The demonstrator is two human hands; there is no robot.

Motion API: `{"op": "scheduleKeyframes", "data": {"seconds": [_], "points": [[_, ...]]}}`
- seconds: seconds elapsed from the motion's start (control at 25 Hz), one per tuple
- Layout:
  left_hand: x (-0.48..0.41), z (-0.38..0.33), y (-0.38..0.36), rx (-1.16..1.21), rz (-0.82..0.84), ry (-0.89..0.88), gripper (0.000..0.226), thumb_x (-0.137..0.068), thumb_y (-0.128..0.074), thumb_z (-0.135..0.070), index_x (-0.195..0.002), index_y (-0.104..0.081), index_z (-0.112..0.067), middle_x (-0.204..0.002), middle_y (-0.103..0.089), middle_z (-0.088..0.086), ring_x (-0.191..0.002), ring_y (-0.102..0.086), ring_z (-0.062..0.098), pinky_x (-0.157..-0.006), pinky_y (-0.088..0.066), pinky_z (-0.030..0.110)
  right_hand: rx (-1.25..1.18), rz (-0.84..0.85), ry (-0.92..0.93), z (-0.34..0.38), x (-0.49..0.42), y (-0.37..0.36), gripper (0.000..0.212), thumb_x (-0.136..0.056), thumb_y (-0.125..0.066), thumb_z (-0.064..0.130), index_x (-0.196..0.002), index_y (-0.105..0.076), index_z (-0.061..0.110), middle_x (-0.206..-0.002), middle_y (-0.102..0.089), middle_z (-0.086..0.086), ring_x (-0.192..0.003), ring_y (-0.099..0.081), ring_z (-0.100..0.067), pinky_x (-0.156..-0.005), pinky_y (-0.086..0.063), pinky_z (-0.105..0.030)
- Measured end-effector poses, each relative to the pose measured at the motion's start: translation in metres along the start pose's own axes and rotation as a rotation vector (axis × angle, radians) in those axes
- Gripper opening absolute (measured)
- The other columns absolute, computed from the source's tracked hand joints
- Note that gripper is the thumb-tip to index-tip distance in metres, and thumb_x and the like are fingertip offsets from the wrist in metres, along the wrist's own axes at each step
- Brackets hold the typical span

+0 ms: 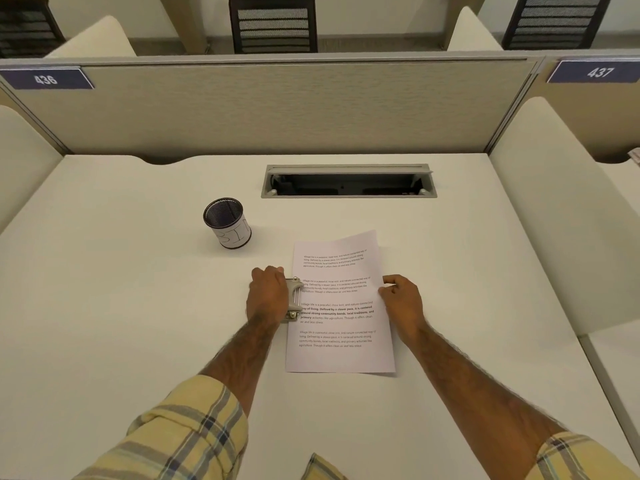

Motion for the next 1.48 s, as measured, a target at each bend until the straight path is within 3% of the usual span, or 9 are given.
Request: {"op": "scheduleKeyframes", "data": {"seconds": [0.16,0.28,0.4,0.48,0.6,0.68,0.96,1.48], "points": [[0.001,-0.006,0.000,-0.062,-0.042,-0.022,0.041,-0.108,-0.033,-0.036,-0.119,-0.058,-0.006,-0.121,-0.059,0.019,-0.111,-0.058,0.040,-0.089,-0.047,0.047,0.008,0.011,0.014,0.003,0.001,0.001,0.019,-0.094,-0.056,0.008,-0.108,-0.066,0.014,-0.091,-0.073,-0.008,-0.075,-0.068,-0.020,-0.058,-0.048,-0.024],[-0.006,-0.010,0.000,-0.105,-0.111,-0.049,0.044,-0.109,-0.035,-0.037,-0.131,-0.059,-0.008,-0.135,-0.056,0.018,-0.123,-0.052,0.040,-0.104,-0.042,0.050,0.018,0.010,0.007,0.004,0.000,0.002,0.019,-0.094,-0.056,0.009,-0.109,-0.067,0.014,-0.091,-0.073,-0.008,-0.074,-0.068,-0.018,-0.058,-0.048,-0.023],[-0.013,-0.012,-0.004,-0.085,-0.081,-0.062,0.055,-0.109,-0.032,-0.042,-0.153,-0.040,-0.010,-0.161,-0.036,0.017,-0.149,-0.032,0.035,-0.123,-0.023,0.048,0.016,0.005,0.009,0.004,0.001,0.002,0.019,-0.094,-0.056,0.009,-0.108,-0.067,0.014,-0.089,-0.073,-0.006,-0.074,-0.068,-0.019,-0.058,-0.049,-0.023],[-0.016,-0.015,-0.007,-0.102,-0.054,-0.059,0.059,-0.110,-0.027,-0.043,-0.160,-0.025,-0.012,-0.169,-0.022,0.016,-0.156,-0.018,0.034,-0.127,-0.011,0.049,0.005,0.003,0.003,0.003,0.002,0.001,0.020,-0.093,-0.056,0.008,-0.108,-0.068,0.013,-0.090,-0.074,-0.008,-0.078,-0.070,-0.024,-0.062,-0.055,-0.029],[-0.019,-0.018,-0.015,-0.140,0.000,-0.041,0.061,-0.110,-0.021,-0.044,-0.163,-0.011,-0.016,-0.172,-0.009,0.013,-0.158,-0.006,0.034,-0.128,-0.002,0.052,-0.005,-0.003,-0.012,0.001,0.002,-0.001,0.023,-0.091,-0.055,0.007,-0.108,-0.070,0.012,-0.095,-0.076,-0.011,-0.087,-0.073,-0.031,-0.075,-0.060,-0.040],[-0.019,-0.020,-0.020,-0.167,0.026,-0.037,0.063,-0.109,-0.018,-0.046,-0.164,-0.007,-0.017,-0.173,-0.003,0.012,-0.159,-0.001,0.033,-0.128,0.001,0.053,-0.012,-0.002,-0.015,0.000,0.003,-0.001,0.023,-0.090,-0.055,0.007,-0.105,-0.071,0.013,-0.094,-0.076,-0.009,-0.089,-0.074,-0.031,-0.075,-0.060,-0.039],[-0.021,-0.016,-0.029,-0.163,0.044,-0.010,0.063,-0.109,-0.018,-0.047,-0.164,-0.006,-0.017,-0.173,-0.001,0.011,-0.159,0.002,0.032,-0.127,0.004,0.054,-0.019,0.006,-0.030,-0.001,0.003,-0.001,0.023,-0.092,-0.055,0.008,-0.108,-0.071,0.012,-0.096,-0.076,-0.009,-0.091,-0.073,-0.032,-0.081,-0.061,-0.044],[-0.026,-0.002,-0.038,-0.174,0.047,-0.038,0.062,-0.109,-0.015,-0.046,-0.163,0.004,-0.023,-0.173,0.009,0.005,-0.159,0.010,0.028,-0.125,0.010,0.056,-0.036,0.003,-0.037,-0.004,-0.001,0.000,0.018,-0.093,-0.057,0.008,-0.101,-0.070,0.016,-0.093,-0.076,-0.005,-0.087,-0.074,-0.027,-0.072,-0.059,-0.034]]}}
Point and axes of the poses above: each hand's wrist, its own x-axis away from the middle knuckle, its own y-axis out of the back of the hand, z = x × y, the point moved 3 cm from there along -x, towards the middle knuckle
